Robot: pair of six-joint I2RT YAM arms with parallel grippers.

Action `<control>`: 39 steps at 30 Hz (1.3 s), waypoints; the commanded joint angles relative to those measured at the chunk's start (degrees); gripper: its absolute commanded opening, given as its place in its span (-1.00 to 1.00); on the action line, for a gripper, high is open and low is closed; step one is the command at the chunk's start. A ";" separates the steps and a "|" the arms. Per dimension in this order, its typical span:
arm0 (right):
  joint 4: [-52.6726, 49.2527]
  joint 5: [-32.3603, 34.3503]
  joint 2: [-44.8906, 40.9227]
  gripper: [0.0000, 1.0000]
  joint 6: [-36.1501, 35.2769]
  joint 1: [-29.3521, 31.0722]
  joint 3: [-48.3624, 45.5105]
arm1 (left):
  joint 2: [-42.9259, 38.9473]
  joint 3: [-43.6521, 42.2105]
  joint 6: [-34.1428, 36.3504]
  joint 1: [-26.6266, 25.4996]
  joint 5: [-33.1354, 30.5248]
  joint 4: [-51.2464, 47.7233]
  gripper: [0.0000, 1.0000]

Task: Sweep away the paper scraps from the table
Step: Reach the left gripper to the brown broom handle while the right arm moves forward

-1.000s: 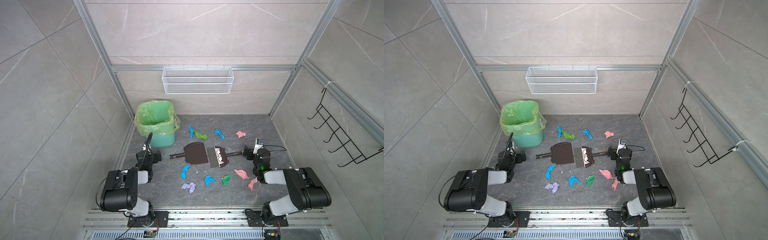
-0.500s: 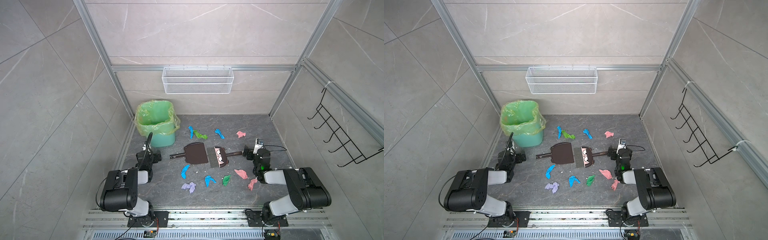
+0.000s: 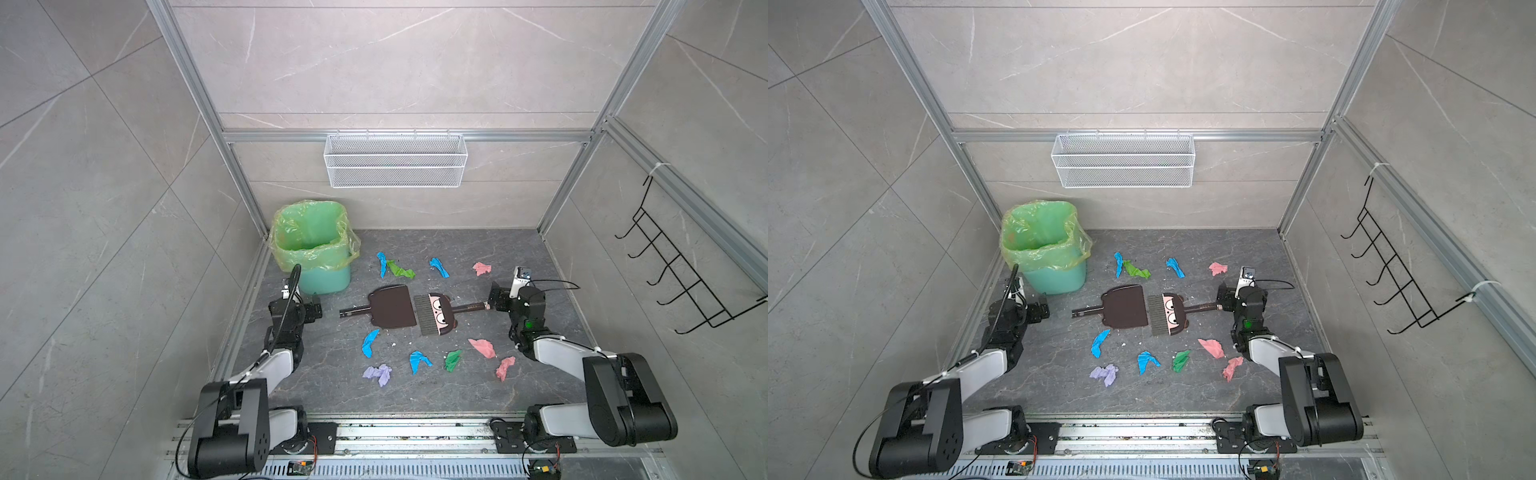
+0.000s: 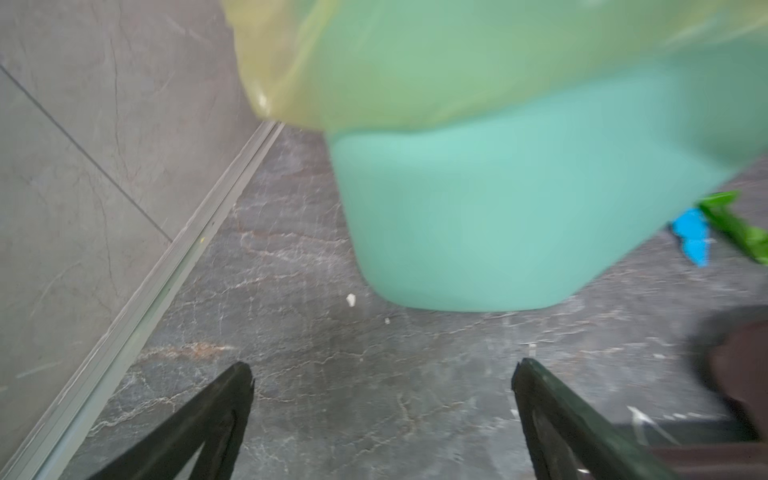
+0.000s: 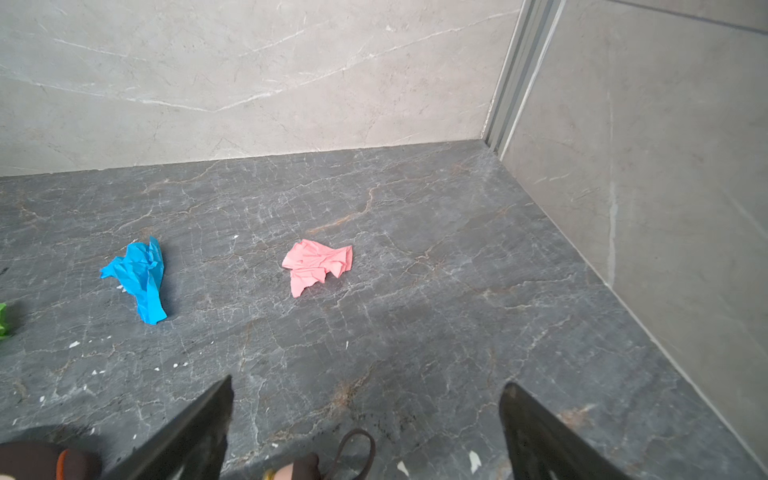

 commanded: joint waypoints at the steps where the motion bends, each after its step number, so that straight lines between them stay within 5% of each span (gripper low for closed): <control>1: -9.39 1.41 -2.97 0.99 2.38 0.12 3.81 | -5.30 2.31 -0.88 -3.55 -2.17 -7.94 1.00; 9: -20.14 -0.25 -8.45 0.99 10.10 0.08 8.05 | -11.92 8.60 0.77 -10.65 -2.74 -23.86 0.99; 16: -29.99 -3.57 -11.48 0.98 10.14 0.12 12.42 | -9.21 17.13 3.10 -16.13 2.40 -32.40 0.99; 32: -40.97 -9.25 -15.20 0.92 10.29 0.17 16.96 | 15.88 39.99 10.64 -30.32 18.13 -40.92 0.90; 39: -45.00 -8.83 -16.12 0.89 11.17 0.16 19.47 | 28.78 52.67 13.66 -35.37 26.40 -43.70 0.64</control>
